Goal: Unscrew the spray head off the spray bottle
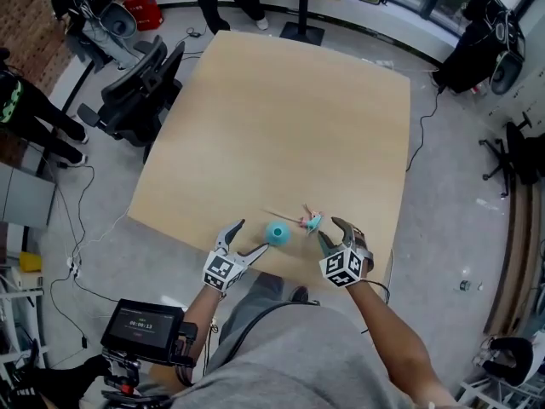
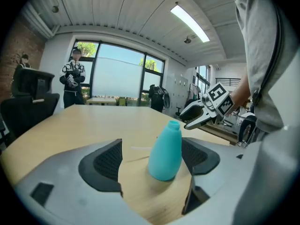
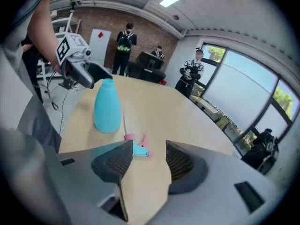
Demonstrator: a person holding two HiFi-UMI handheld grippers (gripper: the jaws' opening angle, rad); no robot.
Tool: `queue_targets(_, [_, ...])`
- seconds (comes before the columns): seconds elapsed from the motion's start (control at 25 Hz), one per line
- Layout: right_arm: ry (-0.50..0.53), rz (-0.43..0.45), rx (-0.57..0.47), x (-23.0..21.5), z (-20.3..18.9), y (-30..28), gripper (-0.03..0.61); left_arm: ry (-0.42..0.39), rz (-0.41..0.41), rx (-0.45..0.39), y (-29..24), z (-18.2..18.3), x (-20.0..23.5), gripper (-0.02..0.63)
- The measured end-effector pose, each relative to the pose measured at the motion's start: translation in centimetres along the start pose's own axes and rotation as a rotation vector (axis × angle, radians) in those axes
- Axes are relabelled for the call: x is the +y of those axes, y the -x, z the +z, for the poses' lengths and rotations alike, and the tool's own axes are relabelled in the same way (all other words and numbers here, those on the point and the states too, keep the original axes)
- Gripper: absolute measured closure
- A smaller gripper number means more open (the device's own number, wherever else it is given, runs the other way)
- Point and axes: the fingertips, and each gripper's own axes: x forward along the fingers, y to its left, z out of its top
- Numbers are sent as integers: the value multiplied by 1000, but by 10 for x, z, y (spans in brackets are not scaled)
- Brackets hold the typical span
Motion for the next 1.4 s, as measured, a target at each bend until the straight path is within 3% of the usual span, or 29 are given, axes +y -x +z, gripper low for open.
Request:
queue_targets(0.12, [-133,-36,-106,-23,27,36,382,-26,30,-113,26,50,-5,224])
queue_targets(0.2, [-229,-61,-205,-43,51,67,517,-67,43,-193,43,90,-11,268])
queue_targets(0.28, [-325,-74,-302,-58,74,104,572,-111,53,-265,62,127,-25,380])
queue_targets(0.4, [-407,-69,-421,-68,96,157,574,-156,64,-321,89,170,-52,585])
queue_targets(0.44, [-415,-61,-453,-68,102,172,574,-162,68,-329,97,182,-63,609])
queue_targets(0.84, [-361,117,-733,-36,131,306,573,-183,142,-372,165,239,-155,611])
queue_targets(1.12, [-288,151,-774,-9,137,346,574,-209,177,-362,196,240,-182,611])
queue_targets(1.4, [-282,161,-815,20,142,361,574,-196,180,-377,217,223,-194,611])
